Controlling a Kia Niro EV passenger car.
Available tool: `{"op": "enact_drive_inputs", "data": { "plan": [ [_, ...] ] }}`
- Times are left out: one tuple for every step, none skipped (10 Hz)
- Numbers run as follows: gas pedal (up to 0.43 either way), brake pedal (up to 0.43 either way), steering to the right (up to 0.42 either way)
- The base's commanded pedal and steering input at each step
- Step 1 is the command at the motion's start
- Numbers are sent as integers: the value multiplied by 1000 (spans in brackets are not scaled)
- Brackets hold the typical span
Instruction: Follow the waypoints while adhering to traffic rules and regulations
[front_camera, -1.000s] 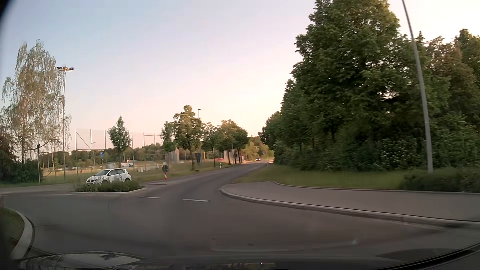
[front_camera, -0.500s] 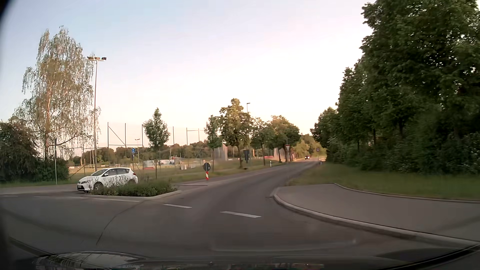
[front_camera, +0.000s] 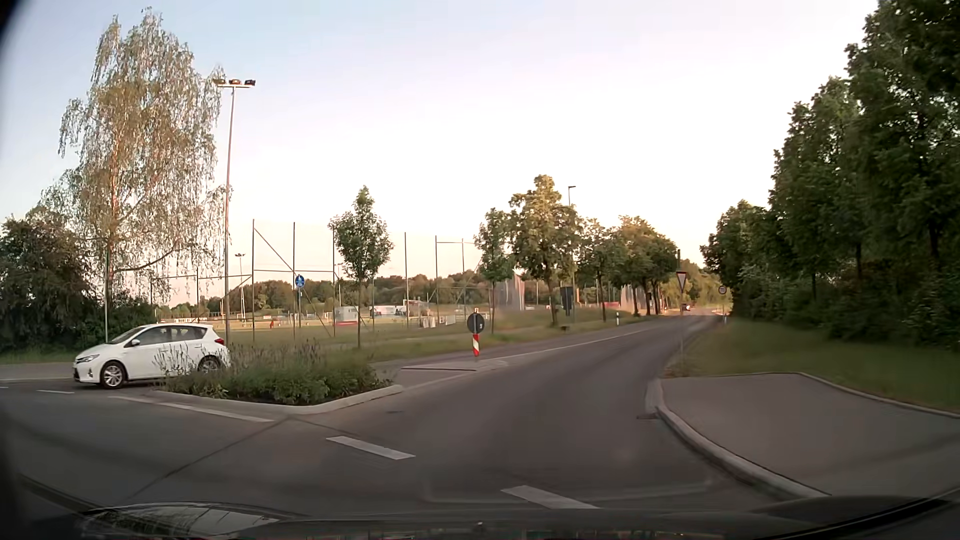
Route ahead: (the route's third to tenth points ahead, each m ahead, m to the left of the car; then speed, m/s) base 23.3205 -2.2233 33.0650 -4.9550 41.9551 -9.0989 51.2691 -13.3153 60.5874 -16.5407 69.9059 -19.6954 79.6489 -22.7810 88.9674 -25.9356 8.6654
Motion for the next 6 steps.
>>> {"op": "enact_drive_inputs", "data": {
  "plan": [
    [280,18,15],
    [280,12,43],
    [287,18,67],
    [287,12,82],
    [287,18,90],
    [311,18,92]
  ]
}}
